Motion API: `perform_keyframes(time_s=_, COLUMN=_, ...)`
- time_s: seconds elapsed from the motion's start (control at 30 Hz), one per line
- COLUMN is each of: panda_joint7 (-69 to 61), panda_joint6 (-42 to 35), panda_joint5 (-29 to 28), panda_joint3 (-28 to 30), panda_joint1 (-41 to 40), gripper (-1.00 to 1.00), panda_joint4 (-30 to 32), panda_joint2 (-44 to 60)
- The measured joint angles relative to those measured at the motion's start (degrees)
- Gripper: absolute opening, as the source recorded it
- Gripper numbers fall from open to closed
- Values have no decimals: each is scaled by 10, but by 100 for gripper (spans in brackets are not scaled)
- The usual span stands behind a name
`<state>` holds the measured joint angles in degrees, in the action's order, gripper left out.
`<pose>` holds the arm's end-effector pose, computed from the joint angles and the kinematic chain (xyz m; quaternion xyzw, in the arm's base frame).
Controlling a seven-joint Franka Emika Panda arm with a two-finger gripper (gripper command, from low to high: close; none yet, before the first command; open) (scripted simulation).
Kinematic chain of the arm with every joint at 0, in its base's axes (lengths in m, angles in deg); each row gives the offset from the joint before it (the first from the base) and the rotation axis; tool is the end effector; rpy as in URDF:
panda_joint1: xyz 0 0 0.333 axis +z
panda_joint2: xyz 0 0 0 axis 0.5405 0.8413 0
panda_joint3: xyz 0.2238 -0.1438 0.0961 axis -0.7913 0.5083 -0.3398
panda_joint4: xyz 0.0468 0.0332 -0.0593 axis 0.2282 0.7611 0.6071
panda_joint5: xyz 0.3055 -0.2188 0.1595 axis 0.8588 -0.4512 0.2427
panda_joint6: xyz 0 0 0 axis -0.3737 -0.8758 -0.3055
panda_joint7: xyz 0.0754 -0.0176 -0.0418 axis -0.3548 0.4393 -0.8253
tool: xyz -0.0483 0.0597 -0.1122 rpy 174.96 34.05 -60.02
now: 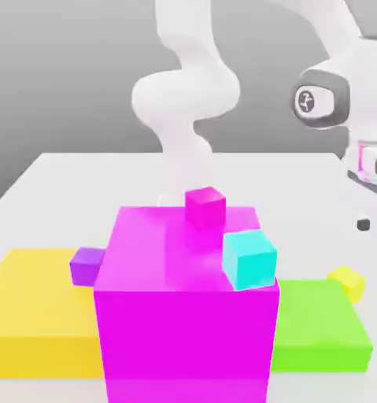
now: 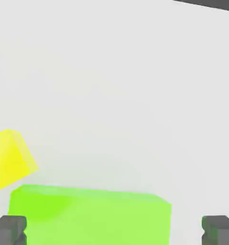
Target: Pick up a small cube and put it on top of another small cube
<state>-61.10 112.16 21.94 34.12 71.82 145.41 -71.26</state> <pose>0.3106 0.3109 0.1773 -0.8436 -0.5347 -0.0473 0.0150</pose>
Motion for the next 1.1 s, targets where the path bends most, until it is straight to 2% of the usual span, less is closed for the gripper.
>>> perform_keyframes(time_s=0.13, panda_joint7=-55, panda_joint6=43, panda_joint5=-38, panda_joint3=-9, panda_joint1=29, gripper=0, panda_joint4=24, panda_joint2=70)
perform_keyframes(time_s=0.3, panda_joint7=-36, panda_joint6=125, panda_joint5=-78, panda_joint3=22, panda_joint1=54, gripper=0, panda_joint4=10, panda_joint2=172)
perform_keyframes(time_s=0.33, panda_joint7=-33, panda_joint6=138, panda_joint5=-82, panda_joint3=28, panda_joint1=59, gripper=-100, panda_joint4=7, panda_joint2=188)
perform_keyframes(time_s=0.6, panda_joint7=-35, panda_joint6=127, panda_joint5=-79, panda_joint3=24, panda_joint1=56, gripper=-100, panda_joint4=9, panda_joint2=177)
perform_keyframes(time_s=0.77, panda_joint7=-64, panda_joint6=48, panda_joint5=-40, panda_joint3=3, panda_joint1=43, gripper=-100, panda_joint4=27, panda_joint2=80)
perform_keyframes(time_s=0.9, panda_joint7=-34, panda_joint6=-38, panda_joint5=-10, panda_joint3=24, panda_joint1=3, gripper=-100, panda_joint4=23, panda_joint2=-3)
perform_keyframes(time_s=1.1, panda_joint7=60, panda_joint6=-174, panda_joint5=-9, panda_joint3=62, panda_joint1=-68, gripper=-100, panda_joint4=10, panda_joint2=-127)
